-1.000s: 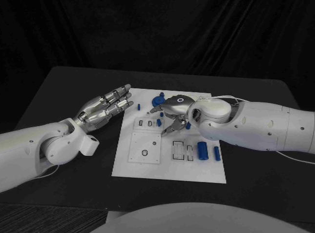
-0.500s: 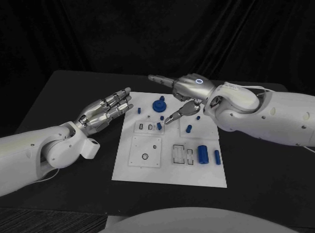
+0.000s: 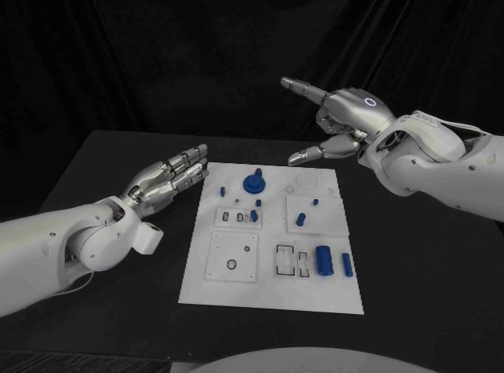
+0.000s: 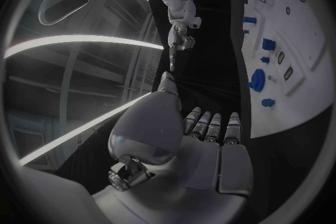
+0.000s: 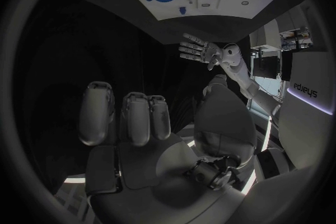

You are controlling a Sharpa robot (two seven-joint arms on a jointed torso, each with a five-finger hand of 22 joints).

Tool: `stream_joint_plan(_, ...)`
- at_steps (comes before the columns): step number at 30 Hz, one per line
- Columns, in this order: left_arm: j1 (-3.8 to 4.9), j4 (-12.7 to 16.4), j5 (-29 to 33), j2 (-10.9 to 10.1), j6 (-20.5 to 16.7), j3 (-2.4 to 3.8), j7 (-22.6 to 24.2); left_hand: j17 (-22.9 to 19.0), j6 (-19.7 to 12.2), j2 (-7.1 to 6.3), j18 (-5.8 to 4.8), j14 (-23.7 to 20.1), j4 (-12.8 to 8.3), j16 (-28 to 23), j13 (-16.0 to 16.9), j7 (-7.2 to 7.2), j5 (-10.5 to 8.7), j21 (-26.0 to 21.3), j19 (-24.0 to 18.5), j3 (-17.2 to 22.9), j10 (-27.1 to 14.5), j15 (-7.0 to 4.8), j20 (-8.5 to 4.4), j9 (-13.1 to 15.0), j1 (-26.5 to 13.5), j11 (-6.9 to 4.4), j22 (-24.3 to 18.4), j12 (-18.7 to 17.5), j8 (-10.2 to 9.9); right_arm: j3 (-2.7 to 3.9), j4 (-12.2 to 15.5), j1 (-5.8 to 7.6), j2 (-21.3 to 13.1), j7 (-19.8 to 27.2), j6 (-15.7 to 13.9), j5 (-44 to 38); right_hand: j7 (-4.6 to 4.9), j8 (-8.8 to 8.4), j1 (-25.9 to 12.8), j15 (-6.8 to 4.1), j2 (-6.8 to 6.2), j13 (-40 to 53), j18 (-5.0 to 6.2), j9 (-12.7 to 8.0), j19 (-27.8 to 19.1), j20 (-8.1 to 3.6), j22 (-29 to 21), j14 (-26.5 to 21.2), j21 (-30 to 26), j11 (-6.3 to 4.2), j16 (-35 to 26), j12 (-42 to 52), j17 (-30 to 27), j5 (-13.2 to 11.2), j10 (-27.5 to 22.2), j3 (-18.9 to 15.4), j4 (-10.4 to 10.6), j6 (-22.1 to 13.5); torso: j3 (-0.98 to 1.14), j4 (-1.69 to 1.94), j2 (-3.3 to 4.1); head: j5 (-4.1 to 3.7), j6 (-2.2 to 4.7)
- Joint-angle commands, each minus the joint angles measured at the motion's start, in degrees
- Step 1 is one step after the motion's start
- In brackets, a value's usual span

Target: Assemble the parts on the task board

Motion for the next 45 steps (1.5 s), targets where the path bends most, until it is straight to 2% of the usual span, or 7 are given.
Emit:
stream_joint_plan(1, 1.4, 0.0, -0.7, -0.2, -3.6, 0.1, -6.3, 3.3, 1.2, -1.49, -0.75, 9.0, 0.1, 6.2, 2.9, 0.97, -2.38, 2.0, 3.0, -2.0, 9.5, 3.23, 2.3, 0.3, -2.8, 4.45, 1.2, 7.1, 0.5, 0.04, -1.5, -0.21, 0.3, 5.5, -5.7, 5.5, 4.74, 2.44, 1.5, -0.11, 1.81, 9.6, -0.13, 1.5, 1.3, -0.31, 10.7, 4.5, 2.7, 0.64, 0.3, 1.2, 8.2, 0.8, 2.4, 2.3, -0.1, 8.2, 0.71, -0.52, -1.57, -0.03, -0.83)
stream_joint_plan(3, 2.46, -0.3, -3.8, -0.2, -2.1, 0.11, -10.5, 5.4, 2.5, -2.15, -1.41, 16.0, 0.0, 11.5, 5.0, 2.13, -2.13, 4.5, 7.2, -1.8, 16.0, 5.45, 3.73, 0.4, -2.3, 6.5, 2.6, 12.8, 0.8, 0.04, -2.5, -0.78, 0.6, 8.0, -7.3, 7.0, 7.86, 10.33, 6.8, 2.02, 11.2, 10.4, -0.59, 5.7, 1.9, 1.03, 11.1, 4.5, 3.8, 3.1, 0.0, 2.0, 7.7, -0.7, 3.2, 8.5, -0.3, 31.4, 1.15, -0.85, -2.42, 0.21, -0.99)
stream_joint_plan(7, 4.66, -1.0, -12.8, 0.9, 1.1, 0.11, -19.5, 9.3, 6.2, -2.76, -1.34, 30.3, 0.0, 23.3, 8.7, 4.79, -2.64, 15.5, 27.0, -1.9, 23.7, 6.7, 5.33, 0.9, -3.3, 8.1, 7.9, 22.7, 1.9, 0.03, -3.5, -2.4, 0.7, 10.9, -9.6, 8.6, 9.14, 16.22, 13.0, 3.88, 15.27, 15.1, -1.57, 8.5, 3.8, 2.53, 12.8, 5.2, 8.7, 5.01, 2.2, 5.6, 9.4, 5.9, 6.0, 11.2, -1.7, 46.4, 1.95, -1.9, -3.96, 0.29, -2.64)
stream_joint_plan(15, 9.74, -1.2, -21.7, 4.9, 9.4, 0.12, -39.7, 27.6, 29.5, -2.68, 0.4, 41.0, -0.2, 57.7, 28.9, 9.58, 5.72, 28.0, 44.4, -2.3, 32.6, 1.7, 2.27, 3.8, 0.2, 3.61, 14.4, 53.6, 10.4, 0.03, -4.0, -5.68, -0.2, 8.3, -8.1, 6.1, 4.98, 26.99, 24.4, 1.55, 15.62, 15.1, -1.87, 20.0, 4.5, 1.31, 13.5, 5.3, 11.2, 2.36, 4.0, 5.6, 10.5, 11.2, 6.0, 14.0, -0.8, 57.1, 3.44, -4.41, -6.35, -0.09, -4.24)
stream_joint_plan(23, 12.75, -3.4, -28.9, 10.3, 13.2, 0.13, -50.8, 88.9, 35.7, -1.5, -3.25, 87.7, -0.6, 88.0, 88.2, 9.44, 3.94, 67.8, 54.2, -1.7, 84.2, -0.79, -1.83, 8.7, -1.5, 0.96, 53.0, 86.5, 17.9, 0.03, -4.5, -7.99, -0.3, 4.6, -4.0, 4.9, 4.88, 29.42, 24.2, 1.21, 16.6, 15.1, -1.73, 25.2, 4.2, 1.11, 13.2, 5.1, 10.7, 1.89, 3.4, 5.6, 9.6, 12.1, 6.0, 14.1, -0.7, 55.0, 4.62, -6.59, -8.04, 0.17, -4.24)
stream_joint_plan(28, 13.17, -5.1, -39.1, 13.6, 15.4, 0.13, -54.2, 88.9, 40.6, -1.44, -6.41, 87.7, -0.4, 88.0, 88.2, 6.92, 2.86, 82.9, 74.0, -2.1, 84.2, -3.08, -2.59, 14.3, -4.9, -1.38, 76.3, 86.5, 22.8, 0.03, -3.7, -8.38, -0.7, 3.9, -3.2, 4.8, 4.44, 32.31, 24.0, 0.9, 16.67, 15.1, -1.71, 30.8, 4.1, 0.87, 13.2, 5.1, 10.7, 1.52, 3.5, 5.6, 9.4, 13.1, 6.0, 13.9, -0.7, 53.7, 5.15, -7.61, -8.36, 0.61, -4.24)
stream_joint_plan(45, 13.2, -11.6, -49.1, 20.3, 19.4, 0.12, -62.6, 88.9, 43.0, -1.04, -7.67, 87.7, -0.5, 88.0, 88.2, 1.78, -2.14, 85.4, 80.5, -0.3, 84.2, -8.11, -7.25, 39.4, -13.5, -6.47, 82.1, 86.5, 38.9, 0.04, -1.5, -8.56, -1.9, 2.5, -2.1, 4.5, 4.33, 33.56, 23.0, 0.78, 16.84, 15.1, -1.53, 34.6, 3.8, 0.71, 13.0, 4.9, 10.0, 1.38, 3.0, 5.6, 8.6, 13.6, 6.0, 13.6, -0.6, 52.5, 5.47, -7.99, -8.22, 3.25, -4.24)
